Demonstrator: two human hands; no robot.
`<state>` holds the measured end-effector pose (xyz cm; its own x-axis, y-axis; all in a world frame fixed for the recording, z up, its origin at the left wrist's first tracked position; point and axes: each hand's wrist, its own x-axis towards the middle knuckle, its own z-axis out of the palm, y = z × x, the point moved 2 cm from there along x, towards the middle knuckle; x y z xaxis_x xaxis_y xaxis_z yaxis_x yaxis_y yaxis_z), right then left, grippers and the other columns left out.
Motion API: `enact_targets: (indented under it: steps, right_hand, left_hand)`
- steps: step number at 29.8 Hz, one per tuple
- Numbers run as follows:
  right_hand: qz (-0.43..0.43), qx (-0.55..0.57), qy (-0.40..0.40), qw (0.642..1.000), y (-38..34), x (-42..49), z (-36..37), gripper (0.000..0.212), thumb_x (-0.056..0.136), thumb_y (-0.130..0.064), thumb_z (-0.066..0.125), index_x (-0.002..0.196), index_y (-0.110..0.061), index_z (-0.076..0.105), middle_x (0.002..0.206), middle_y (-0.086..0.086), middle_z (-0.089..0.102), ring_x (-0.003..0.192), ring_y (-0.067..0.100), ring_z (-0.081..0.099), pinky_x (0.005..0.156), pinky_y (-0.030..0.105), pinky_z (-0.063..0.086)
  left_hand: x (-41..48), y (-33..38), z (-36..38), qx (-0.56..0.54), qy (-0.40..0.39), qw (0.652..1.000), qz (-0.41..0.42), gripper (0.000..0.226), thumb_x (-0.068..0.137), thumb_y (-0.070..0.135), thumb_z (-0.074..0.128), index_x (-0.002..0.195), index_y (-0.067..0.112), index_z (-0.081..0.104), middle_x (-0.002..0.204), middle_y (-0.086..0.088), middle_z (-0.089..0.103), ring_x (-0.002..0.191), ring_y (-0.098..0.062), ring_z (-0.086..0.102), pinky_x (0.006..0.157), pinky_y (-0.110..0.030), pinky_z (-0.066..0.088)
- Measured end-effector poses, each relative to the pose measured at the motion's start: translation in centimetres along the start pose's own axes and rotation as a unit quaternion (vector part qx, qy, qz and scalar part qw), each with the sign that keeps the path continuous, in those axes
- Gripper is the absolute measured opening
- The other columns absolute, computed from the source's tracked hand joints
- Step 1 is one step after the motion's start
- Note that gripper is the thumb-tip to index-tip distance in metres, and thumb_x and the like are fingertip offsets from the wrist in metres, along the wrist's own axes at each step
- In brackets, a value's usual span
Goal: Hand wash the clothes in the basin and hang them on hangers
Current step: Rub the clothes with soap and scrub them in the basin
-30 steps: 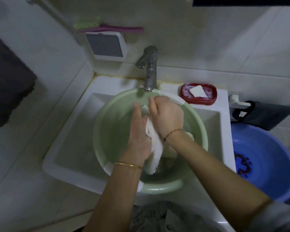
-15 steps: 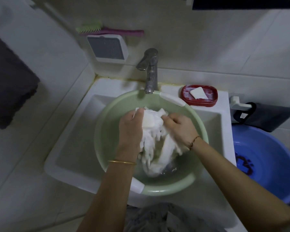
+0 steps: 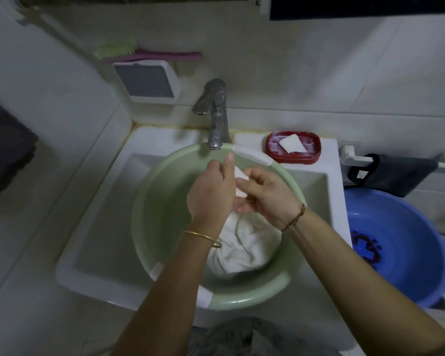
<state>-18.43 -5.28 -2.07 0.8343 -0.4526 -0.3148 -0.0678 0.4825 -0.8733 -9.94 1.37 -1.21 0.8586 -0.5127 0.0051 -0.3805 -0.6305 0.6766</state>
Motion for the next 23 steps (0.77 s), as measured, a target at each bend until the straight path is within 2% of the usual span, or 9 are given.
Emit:
enact_targets:
  steps: [3, 5, 7, 11, 15, 17, 20, 22, 23]
  right_hand:
    - [0.046, 0.074, 0.014, 0.996, 0.4, 0.4, -1.9, 0.011, 0.095, -0.001, 0.048, 0.085, -0.003, 0.054, 0.067, 0.008, 0.068, 0.054, 0.013, 0.067, 0.046, 0.020, 0.054]
    - [0.071, 0.123, 0.052, 0.988, 0.5, 1.0, -3.7, 0.008, 0.095, -0.002, 0.048, 0.096, 0.001, 0.055, 0.073, 0.011, 0.067, 0.054, 0.013, 0.066, 0.046, 0.022, 0.054]
    - [0.079, 0.192, 0.117, 0.971, 0.4, 1.9, -5.8, 0.021, 0.096, -0.002, 0.047, 0.116, 0.003, 0.050, 0.083, 0.015, 0.062, 0.053, 0.015, 0.064, 0.042, 0.022, 0.052]
    - [0.023, 0.222, 0.253, 0.942, -0.7, 5.1, -9.9, 0.029, 0.093, 0.011, 0.041, 0.119, 0.002, 0.047, 0.104, 0.022, 0.056, 0.070, 0.025, 0.058, 0.043, 0.024, 0.052]
    - [0.007, 0.085, 0.319, 0.944, -2.3, 7.9, -12.7, 0.036, 0.089, 0.015, 0.040, 0.125, 0.010, 0.043, 0.094, 0.022, 0.053, 0.052, 0.019, 0.057, 0.050, 0.027, 0.053]
    - [0.028, -0.006, 0.324, 0.946, -2.3, 8.5, -13.9, 0.027, 0.089, 0.012, 0.045, 0.113, 0.000, 0.046, 0.096, 0.016, 0.052, 0.064, 0.016, 0.056, 0.067, 0.028, 0.055]
    - [-0.001, -0.122, 0.364, 0.923, -2.1, 8.2, -14.8, 0.017, 0.086, 0.008, 0.053, 0.097, -0.005, 0.051, 0.096, 0.011, 0.055, 0.083, 0.021, 0.057, 0.071, 0.026, 0.052]
    - [-0.063, -0.204, 0.409, 0.887, -1.8, 7.0, -14.1, 0.034, 0.082, 0.004, 0.061, 0.114, -0.005, 0.057, 0.110, 0.009, 0.059, 0.105, 0.022, 0.056, 0.083, 0.026, 0.050]
    - [-0.083, -0.204, 0.403, 0.888, -1.3, 6.6, -13.3, 0.046, 0.081, 0.002, 0.063, 0.125, -0.004, 0.052, 0.119, 0.010, 0.057, 0.114, 0.024, 0.054, 0.090, 0.028, 0.048]
  left_hand:
    - [0.5, 0.1, 1.1, -0.016, -0.039, 0.999, -0.004, 0.050, 0.096, 0.056, 0.030, 0.090, 0.014, 0.057, 0.100, -0.010, 0.066, 0.098, -0.031, 0.058, 0.082, -0.037, 0.045]
    - [0.9, 0.2, 2.0, -0.085, -0.058, 0.995, 0.000, 0.047, 0.096, 0.053, 0.035, 0.087, 0.013, 0.058, 0.091, -0.007, 0.066, 0.093, -0.029, 0.059, 0.084, -0.037, 0.046]
    - [1.2, 0.1, 2.5, -0.132, -0.079, 0.988, -0.023, 0.043, 0.094, 0.051, 0.041, 0.086, 0.014, 0.061, 0.087, -0.002, 0.066, 0.091, -0.025, 0.061, 0.085, -0.036, 0.047]
    - [1.5, 0.1, 2.6, -0.147, -0.101, 0.983, -0.045, 0.021, 0.085, 0.043, 0.061, 0.087, 0.022, 0.059, 0.094, 0.003, 0.062, 0.095, -0.019, 0.059, 0.087, -0.029, 0.045]
    - [1.6, -0.4, 2.4, -0.169, -0.173, 0.969, -0.048, 0.020, 0.072, 0.032, 0.070, 0.090, 0.032, 0.061, 0.102, 0.006, 0.066, 0.100, -0.017, 0.061, 0.093, -0.036, 0.049]
    - [1.9, -0.9, 2.0, -0.170, -0.206, 0.962, -0.059, 0.020, 0.065, 0.031, 0.062, 0.083, 0.040, 0.064, 0.100, 0.009, 0.069, 0.099, -0.017, 0.063, 0.093, -0.043, 0.050]
    - [1.7, -0.7, 1.3, -0.201, -0.213, 0.954, -0.058, 0.017, 0.075, 0.021, 0.058, 0.081, 0.035, 0.064, 0.096, 0.008, 0.069, 0.099, -0.019, 0.064, 0.095, -0.043, 0.050]
    - [1.4, -0.7, 1.0, -0.239, -0.214, 0.945, -0.061, 0.027, 0.086, 0.007, 0.055, 0.082, 0.031, 0.064, 0.092, 0.007, 0.069, 0.097, -0.021, 0.063, 0.095, -0.040, 0.050]
    - [1.3, -0.7, 0.7, -0.255, -0.217, 0.940, -0.059, 0.029, 0.089, 0.004, 0.053, 0.083, 0.029, 0.065, 0.092, 0.007, 0.069, 0.097, -0.022, 0.063, 0.093, -0.038, 0.050]
